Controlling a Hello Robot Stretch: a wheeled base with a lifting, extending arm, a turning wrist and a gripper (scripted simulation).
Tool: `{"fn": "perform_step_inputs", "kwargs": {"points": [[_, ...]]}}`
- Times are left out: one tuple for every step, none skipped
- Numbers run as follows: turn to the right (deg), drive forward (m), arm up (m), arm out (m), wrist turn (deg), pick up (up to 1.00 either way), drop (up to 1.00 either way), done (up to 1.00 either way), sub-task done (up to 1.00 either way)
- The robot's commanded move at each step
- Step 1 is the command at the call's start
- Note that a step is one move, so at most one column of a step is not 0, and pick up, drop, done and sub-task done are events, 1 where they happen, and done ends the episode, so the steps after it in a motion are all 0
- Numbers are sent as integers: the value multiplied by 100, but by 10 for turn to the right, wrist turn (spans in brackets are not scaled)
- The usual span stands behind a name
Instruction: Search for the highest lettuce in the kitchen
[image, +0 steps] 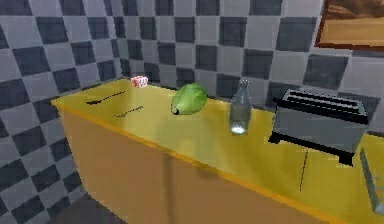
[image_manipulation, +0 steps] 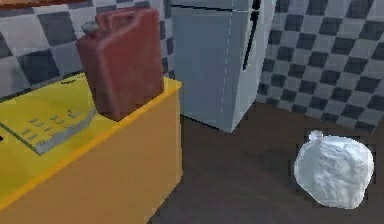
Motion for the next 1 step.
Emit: {"fn": "perform_step_inputs", "kwargs": {"points": [[0, 0, 0, 0, 0, 0, 0, 100, 0]]}}
